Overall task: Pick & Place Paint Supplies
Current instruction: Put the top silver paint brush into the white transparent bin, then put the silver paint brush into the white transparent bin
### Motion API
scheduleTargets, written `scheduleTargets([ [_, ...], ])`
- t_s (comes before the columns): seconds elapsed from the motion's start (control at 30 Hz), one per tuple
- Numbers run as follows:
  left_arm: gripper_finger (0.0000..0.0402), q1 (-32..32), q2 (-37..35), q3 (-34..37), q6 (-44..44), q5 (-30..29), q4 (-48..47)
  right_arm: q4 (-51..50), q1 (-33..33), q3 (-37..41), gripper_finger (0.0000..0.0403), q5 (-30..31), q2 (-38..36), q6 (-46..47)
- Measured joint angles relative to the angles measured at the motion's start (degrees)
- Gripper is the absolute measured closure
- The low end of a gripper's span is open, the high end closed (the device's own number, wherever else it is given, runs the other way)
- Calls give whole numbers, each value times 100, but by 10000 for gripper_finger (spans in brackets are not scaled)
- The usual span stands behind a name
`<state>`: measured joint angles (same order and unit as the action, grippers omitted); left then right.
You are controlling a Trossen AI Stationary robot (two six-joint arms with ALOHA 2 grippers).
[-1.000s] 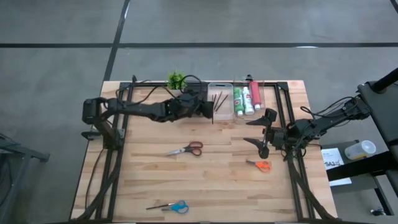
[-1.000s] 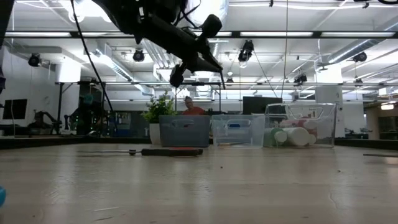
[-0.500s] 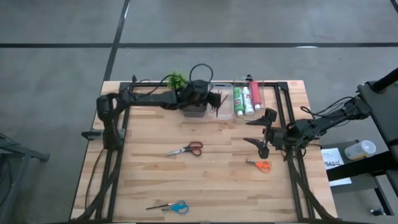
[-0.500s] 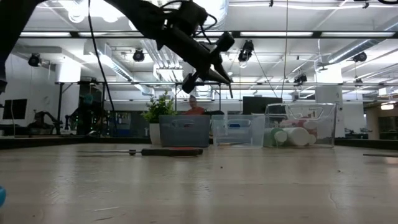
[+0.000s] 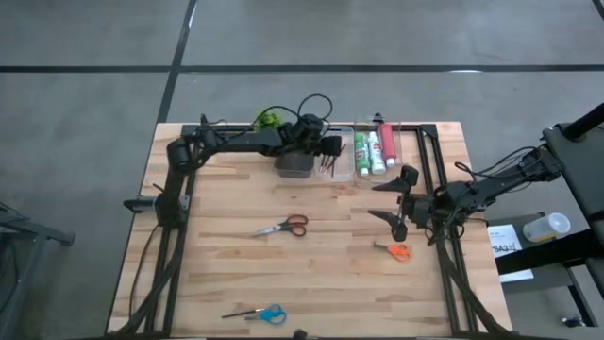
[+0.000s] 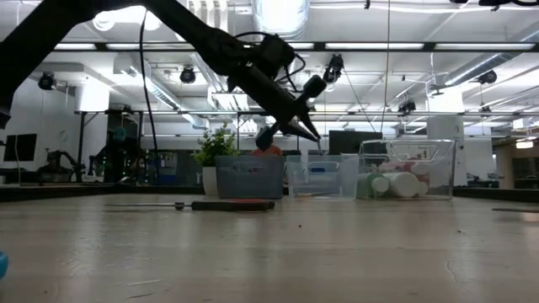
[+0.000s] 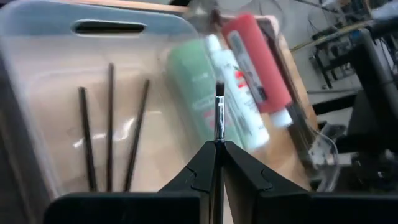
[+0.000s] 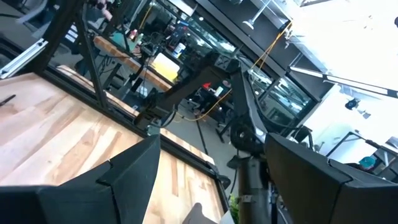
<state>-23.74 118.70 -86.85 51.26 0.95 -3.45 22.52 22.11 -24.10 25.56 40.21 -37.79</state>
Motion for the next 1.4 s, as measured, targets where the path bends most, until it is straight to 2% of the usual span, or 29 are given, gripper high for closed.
scheduleTargets([
  [0.3, 368, -143, 74, -2, 172, 79, -428, 1, 0, 0, 115, 0, 52, -13],
  [0.67, 312, -155, 74, -2, 265, 58, -670, 3, 0, 0, 115, 0, 56, 9],
  [1.1, 309, -145, 71, -4, 272, 85, -672, 3, 0, 0, 115, 0, 63, 37],
  [1.3, 309, -6, -82, -22, -93, 213, -560, 1, 0, 0, 115, 0, 63, 14],
  [1.4, 309, 96, -274, -22, -545, 210, -613, 1, -4, 0, 115, 0, 63, 37],
])
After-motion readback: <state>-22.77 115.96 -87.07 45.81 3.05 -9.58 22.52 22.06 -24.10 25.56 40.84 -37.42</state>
